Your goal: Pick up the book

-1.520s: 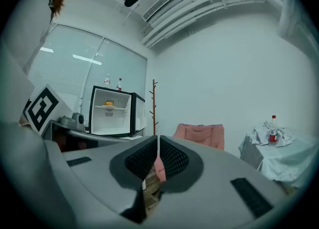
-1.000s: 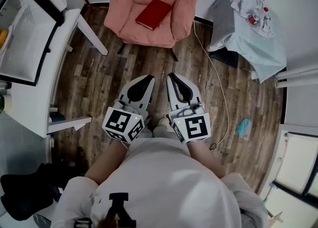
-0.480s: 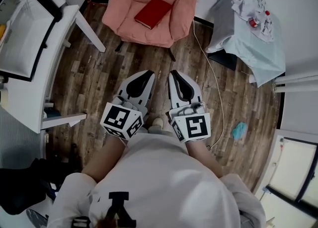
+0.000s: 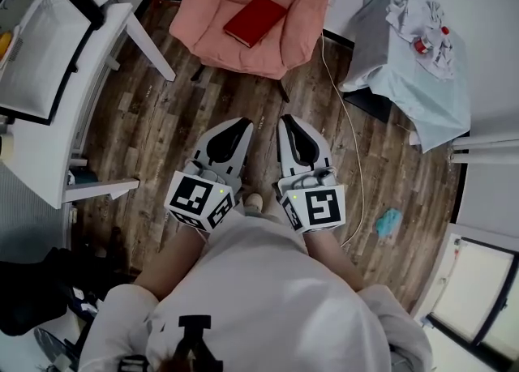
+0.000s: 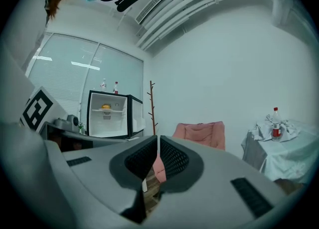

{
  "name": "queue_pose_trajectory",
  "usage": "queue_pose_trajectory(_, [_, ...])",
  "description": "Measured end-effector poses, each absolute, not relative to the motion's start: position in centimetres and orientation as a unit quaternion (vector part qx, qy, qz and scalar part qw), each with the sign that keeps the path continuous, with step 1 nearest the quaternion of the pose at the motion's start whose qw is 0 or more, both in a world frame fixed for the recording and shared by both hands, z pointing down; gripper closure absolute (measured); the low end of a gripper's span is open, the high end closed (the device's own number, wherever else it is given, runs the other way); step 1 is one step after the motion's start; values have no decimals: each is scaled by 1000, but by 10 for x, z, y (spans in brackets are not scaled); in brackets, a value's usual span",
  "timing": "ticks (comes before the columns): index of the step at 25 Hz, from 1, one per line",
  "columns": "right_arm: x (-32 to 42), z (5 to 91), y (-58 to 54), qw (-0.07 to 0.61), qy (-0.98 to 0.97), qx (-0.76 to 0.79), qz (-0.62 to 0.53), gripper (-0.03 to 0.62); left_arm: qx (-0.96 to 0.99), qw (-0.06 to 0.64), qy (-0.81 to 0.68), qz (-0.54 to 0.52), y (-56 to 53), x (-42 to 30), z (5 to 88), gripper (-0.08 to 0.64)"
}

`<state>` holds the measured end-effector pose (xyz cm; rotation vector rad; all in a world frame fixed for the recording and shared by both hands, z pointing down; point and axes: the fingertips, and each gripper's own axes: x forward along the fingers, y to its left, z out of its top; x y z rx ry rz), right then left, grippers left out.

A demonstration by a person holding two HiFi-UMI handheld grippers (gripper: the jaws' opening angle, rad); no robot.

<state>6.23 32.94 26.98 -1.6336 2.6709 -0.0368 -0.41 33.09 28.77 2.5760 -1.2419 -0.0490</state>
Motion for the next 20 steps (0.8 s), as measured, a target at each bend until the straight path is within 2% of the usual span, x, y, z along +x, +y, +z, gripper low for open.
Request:
queue_pose_trajectory(9, [58, 278, 268, -2, 850, -526, -7, 555, 895, 143, -422, -18, 266, -5, 298, 535])
queue_pose_trajectory(20, [44, 285, 111, -3, 834, -552, -23, 555, 903, 158, -399, -11, 109, -20, 304, 535])
